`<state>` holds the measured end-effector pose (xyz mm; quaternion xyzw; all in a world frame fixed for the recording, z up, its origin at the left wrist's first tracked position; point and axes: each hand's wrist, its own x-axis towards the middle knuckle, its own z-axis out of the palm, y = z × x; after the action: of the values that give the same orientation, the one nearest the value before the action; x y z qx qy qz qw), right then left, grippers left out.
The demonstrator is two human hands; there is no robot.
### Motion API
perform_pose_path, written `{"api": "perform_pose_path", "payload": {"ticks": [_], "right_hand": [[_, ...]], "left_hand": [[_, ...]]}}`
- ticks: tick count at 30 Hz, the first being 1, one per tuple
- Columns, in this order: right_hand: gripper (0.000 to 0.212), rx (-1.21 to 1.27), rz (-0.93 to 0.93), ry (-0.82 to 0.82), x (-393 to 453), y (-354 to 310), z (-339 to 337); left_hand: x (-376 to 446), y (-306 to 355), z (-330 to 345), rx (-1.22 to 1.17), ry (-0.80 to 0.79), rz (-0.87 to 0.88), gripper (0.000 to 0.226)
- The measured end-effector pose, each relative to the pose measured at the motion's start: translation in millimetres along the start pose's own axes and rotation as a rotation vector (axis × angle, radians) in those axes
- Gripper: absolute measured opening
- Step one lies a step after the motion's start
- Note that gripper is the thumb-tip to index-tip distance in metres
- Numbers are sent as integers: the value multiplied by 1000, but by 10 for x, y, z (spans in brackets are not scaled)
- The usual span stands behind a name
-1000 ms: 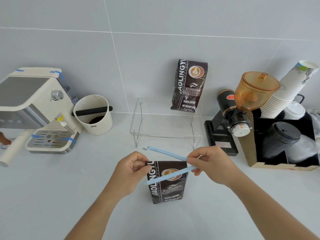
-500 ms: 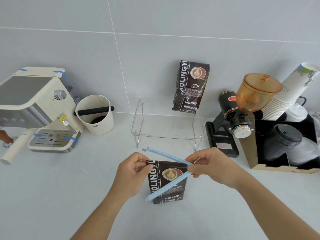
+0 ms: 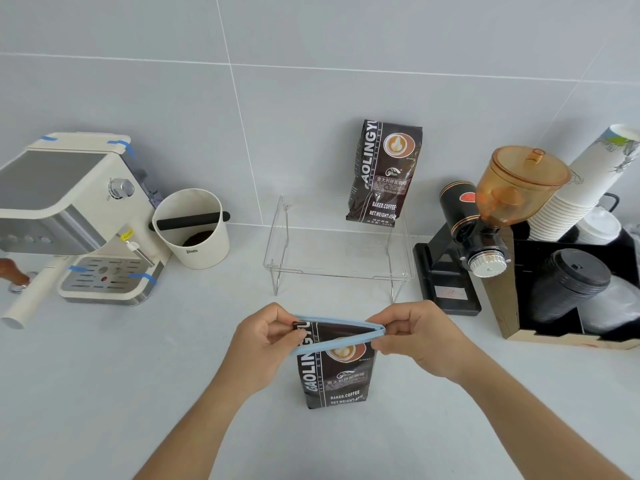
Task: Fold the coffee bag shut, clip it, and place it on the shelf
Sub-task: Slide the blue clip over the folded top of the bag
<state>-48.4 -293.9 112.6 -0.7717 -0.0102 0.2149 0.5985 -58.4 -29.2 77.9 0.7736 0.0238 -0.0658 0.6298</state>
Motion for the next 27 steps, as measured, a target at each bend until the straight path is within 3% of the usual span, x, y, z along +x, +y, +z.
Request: {"api": "perform_pose_path", "payload": {"ticks": [4, 12, 17, 20, 23, 27], "right_hand": [[25, 87, -44, 9, -7, 40, 53], [33, 214, -101, 88, 3, 167, 154], [30, 222, -100, 78, -8, 172, 156], [28, 213, -98, 84, -5, 167, 149], [30, 193, -101, 76, -10, 177, 157], [30, 89, -132, 120, -30, 214, 186]], "left_hand": [[-50, 42, -30, 43, 20, 54, 24], [-73, 121, -301, 423, 129, 303, 18], [62, 123, -445, 675, -206, 176, 63], [134, 169, -413, 756, -307, 166, 48], [140, 219, -407, 737, -314, 210, 23], [115, 251, -395, 645, -294, 194, 10]]}}
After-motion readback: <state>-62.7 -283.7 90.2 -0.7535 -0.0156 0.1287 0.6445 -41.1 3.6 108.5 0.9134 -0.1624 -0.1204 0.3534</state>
